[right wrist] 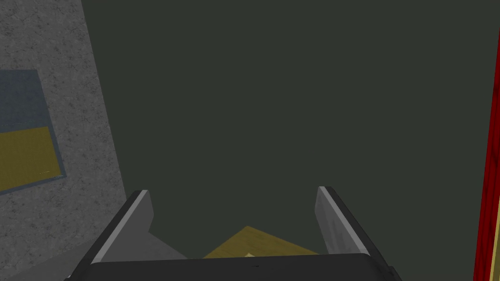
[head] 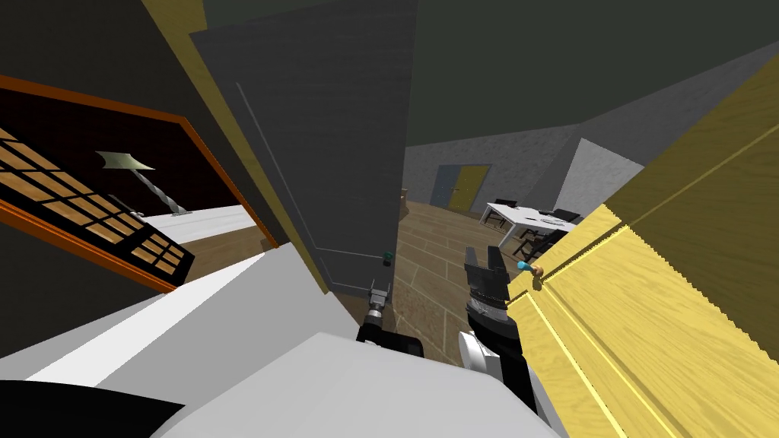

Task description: Push the door open

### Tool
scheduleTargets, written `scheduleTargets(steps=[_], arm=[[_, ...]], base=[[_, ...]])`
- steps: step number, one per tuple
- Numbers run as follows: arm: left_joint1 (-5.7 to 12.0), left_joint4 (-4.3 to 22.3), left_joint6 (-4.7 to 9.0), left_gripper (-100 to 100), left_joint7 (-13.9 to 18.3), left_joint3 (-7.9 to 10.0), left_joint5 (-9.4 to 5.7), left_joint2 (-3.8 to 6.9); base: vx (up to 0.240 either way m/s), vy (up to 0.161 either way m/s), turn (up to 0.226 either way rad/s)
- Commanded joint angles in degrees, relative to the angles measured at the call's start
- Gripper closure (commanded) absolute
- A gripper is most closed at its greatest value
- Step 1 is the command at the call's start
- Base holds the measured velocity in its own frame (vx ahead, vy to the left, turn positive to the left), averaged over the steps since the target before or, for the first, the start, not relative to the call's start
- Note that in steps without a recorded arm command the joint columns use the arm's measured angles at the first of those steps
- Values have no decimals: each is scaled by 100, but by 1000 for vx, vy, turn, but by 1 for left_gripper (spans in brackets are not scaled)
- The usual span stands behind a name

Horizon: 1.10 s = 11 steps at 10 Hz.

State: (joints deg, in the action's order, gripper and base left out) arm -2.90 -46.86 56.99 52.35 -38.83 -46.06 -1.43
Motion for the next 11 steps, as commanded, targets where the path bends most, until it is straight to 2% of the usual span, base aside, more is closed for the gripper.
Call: scheduleTargets(steps=[1, 2, 4, 5, 7, 9, 10, 11], arm=[[0, 0, 0, -100, 0, 0, 0, 0], [20, -9, -22, -100, 2, 22, -8, 170], [58, 2, -41, -100, 9, 58, -15, 277], [80, 8, -51, -100, 13, 77, -18, 290], [121, 20, -72, -100, 21, 115, -25, 223], [160, 31, -91, -100, 28, 151, -32, 20], [132, 27, -85, -100, 17, 138, -30, 76], [132, 27, -85, 100, 17, 138, -30, 76]], base=[[-12, 7, -1], [85, 2, -18], [188, -21, -15], [218, -14, -7], [195, -11, -20], [175, -40, -5], [67, -4, -5], [-9, -6, -10]])
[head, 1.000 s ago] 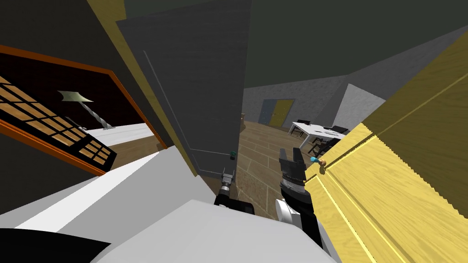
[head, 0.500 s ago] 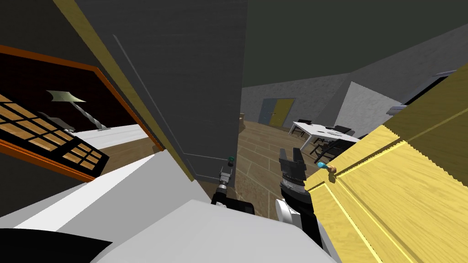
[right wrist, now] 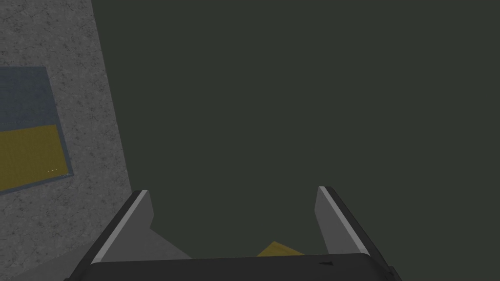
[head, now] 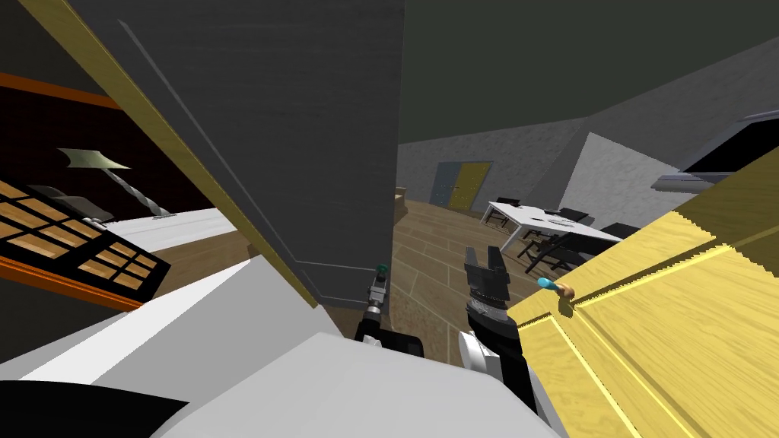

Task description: Push the door open

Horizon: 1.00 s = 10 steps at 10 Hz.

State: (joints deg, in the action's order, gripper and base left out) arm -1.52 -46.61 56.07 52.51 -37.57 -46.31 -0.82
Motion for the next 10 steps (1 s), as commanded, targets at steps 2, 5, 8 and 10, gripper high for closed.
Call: scheduleTargets(steps=[2, 5, 8, 10], arm=[[-6, 2, 8, 100, 1, 11, -5, 15], [-6, 2, 8, 100, 1, 11, -5, 15], [7, 11, 25, 100, -12, 151, -108, 214], [12, 11, 39, 100, -16, 198, -140, 258]], base=[[-20, -2, -1], [-7, 1, -1], [146, -35, 32], [156, -42, 17]])
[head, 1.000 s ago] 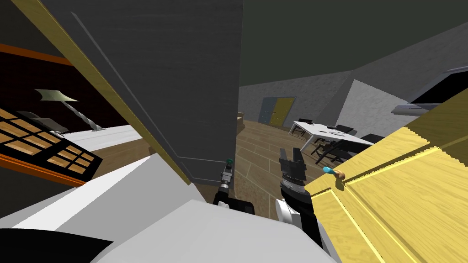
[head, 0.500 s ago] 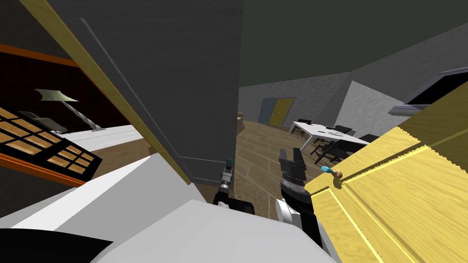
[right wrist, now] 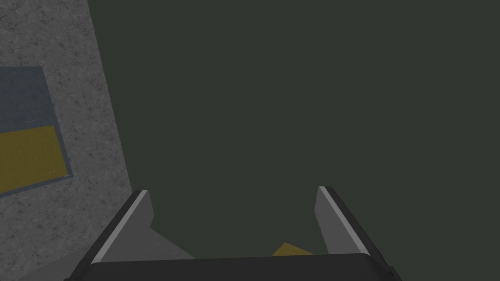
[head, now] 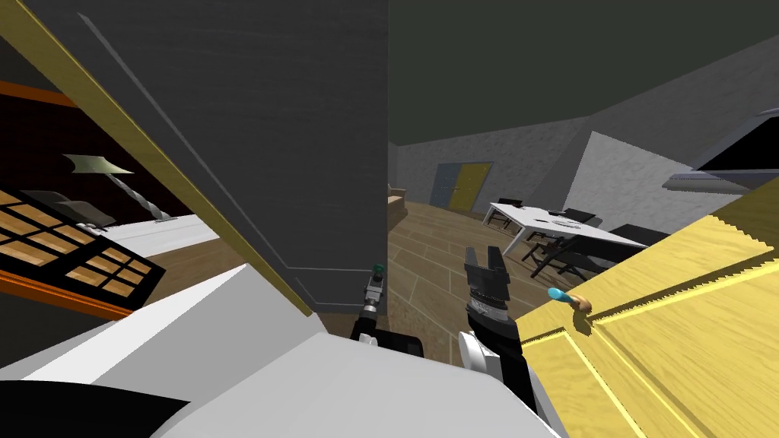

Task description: Push the door open

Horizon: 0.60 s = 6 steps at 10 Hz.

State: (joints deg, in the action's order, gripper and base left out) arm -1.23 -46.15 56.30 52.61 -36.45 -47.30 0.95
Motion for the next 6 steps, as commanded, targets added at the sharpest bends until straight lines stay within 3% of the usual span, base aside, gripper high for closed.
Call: scheduleTargets(steps=[1, 6], arm=[[-8, -37, 38, 100, -31, 161, -93, 142], [20, -40, 107, 100, -49, 395, -255, 261]], base=[[158, -62, 57], [156, -44, 37]])
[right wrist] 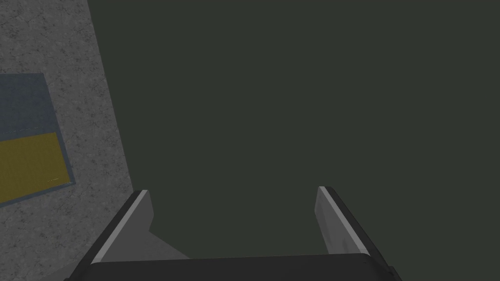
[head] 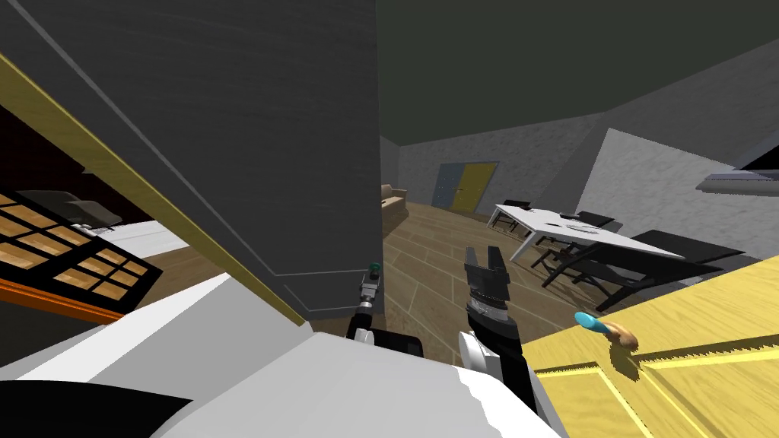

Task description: Push the door open

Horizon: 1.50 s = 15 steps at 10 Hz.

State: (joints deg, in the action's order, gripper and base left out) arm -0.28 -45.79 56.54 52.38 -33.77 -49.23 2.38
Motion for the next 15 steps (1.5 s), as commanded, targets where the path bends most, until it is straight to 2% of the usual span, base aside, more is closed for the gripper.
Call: scheduleTargets(steps=[1, 4, 11, 15], arm=[[-72, -76, 92, 100, -28, 159, -83, 126], [-53, -79, 139, 100, -40, 322, -195, 146], [-30, -82, 197, 100, -55, 517, -330, 113], [-8, -85, 251, 100, -69, 701, -457, 26]], base=[[171, -55, 53], [151, -46, 53], [100, -31, 37], [107, -30, 40]])
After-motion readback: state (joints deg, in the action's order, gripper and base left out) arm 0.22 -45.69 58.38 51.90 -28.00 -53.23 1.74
